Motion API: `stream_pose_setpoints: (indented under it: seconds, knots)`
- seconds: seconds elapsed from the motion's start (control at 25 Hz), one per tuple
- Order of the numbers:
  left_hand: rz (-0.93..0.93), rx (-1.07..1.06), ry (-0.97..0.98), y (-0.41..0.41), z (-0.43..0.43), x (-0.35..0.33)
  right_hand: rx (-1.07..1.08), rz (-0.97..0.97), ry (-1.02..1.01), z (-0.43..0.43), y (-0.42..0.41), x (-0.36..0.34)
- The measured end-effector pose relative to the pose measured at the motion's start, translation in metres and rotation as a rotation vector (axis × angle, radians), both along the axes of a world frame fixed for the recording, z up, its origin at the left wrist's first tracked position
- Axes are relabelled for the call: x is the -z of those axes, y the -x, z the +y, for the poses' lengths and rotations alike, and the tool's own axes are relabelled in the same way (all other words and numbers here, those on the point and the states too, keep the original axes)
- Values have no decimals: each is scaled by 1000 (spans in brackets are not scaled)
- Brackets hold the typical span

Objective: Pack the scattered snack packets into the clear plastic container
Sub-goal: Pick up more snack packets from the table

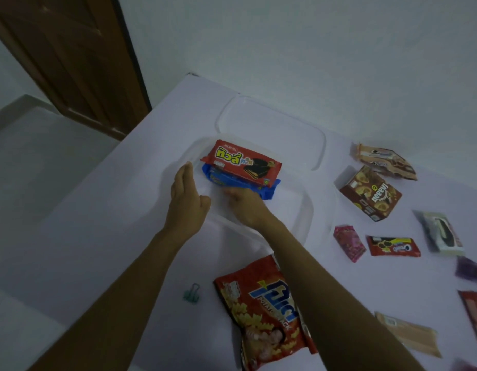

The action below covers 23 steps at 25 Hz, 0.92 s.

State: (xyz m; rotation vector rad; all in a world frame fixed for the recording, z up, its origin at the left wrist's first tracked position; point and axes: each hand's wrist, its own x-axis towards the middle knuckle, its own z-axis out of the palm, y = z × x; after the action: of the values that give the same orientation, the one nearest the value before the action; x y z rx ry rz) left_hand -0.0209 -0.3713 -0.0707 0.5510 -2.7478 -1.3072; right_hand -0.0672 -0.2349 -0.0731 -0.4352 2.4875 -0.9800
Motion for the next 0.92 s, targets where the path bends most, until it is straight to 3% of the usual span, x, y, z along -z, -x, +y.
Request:
stream_pose_setpoints:
  seconds: [0.4,0.56,0.72,0.92]
  knots:
    - [-5,-7,39,2,0,6,29,96,-22,-7,16,15]
    - [-50,13,104,0,0,1,-14,-56,5,12,5,-10]
    - [-143,79,477,-1,-2,-9,309,-32,271,71,-21,-56]
    - [9,173,458,-1,71,-35,767,220,305,181,-53,-76]
